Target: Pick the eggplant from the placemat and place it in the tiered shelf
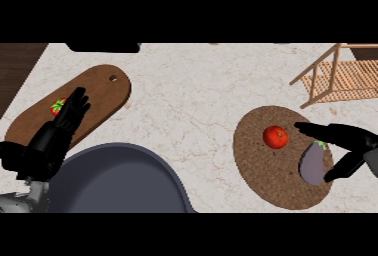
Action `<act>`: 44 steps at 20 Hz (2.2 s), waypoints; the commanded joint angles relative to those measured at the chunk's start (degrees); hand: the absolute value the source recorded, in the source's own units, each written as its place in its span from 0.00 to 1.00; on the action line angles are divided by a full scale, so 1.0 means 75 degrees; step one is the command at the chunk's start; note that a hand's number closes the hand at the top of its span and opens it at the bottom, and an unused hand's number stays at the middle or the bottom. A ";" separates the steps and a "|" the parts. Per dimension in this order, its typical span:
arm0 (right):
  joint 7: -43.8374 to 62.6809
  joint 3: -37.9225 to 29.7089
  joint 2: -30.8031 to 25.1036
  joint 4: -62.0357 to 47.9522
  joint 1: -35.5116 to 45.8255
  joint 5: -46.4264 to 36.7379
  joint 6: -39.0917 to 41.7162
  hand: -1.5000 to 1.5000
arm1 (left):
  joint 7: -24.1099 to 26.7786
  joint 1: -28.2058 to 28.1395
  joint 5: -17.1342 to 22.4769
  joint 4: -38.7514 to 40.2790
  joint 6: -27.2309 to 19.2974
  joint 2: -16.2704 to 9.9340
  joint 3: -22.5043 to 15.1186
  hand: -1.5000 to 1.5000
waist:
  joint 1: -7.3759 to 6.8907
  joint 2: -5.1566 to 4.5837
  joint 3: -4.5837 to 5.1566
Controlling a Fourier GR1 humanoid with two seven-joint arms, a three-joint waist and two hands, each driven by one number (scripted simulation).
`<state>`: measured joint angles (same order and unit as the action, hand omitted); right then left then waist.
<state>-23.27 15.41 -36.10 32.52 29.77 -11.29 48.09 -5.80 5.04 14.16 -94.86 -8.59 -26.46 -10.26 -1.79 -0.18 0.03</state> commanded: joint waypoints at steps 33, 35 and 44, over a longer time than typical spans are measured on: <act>-0.2425 -0.0336 0.0659 -0.1650 -0.0134 0.0668 -0.2235 1.00 | -0.0142 0.0044 0.0306 -0.0158 -0.0224 -0.0197 -0.0057 0.50 | -0.0004 -0.0065 -0.0036; -0.2226 -0.0570 0.0666 -0.1552 -0.0202 0.0721 -0.2920 1.00 | -0.0198 0.0375 0.0469 0.0237 0.0057 -0.0338 0.0314 0.50 | 0.0164 -0.0014 -0.0015; -0.0625 -0.1025 0.0147 0.1235 -0.0575 0.0461 -0.7280 1.00 | 0.0014 -0.0453 0.0303 0.0170 -0.0465 -0.0120 0.0278 0.50 | 0.0914 0.0294 0.0061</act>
<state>-31.05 10.40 -34.72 35.33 26.72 -8.91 1.98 -5.84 2.40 16.46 -94.20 -11.00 -28.37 -8.60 3.27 1.81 0.48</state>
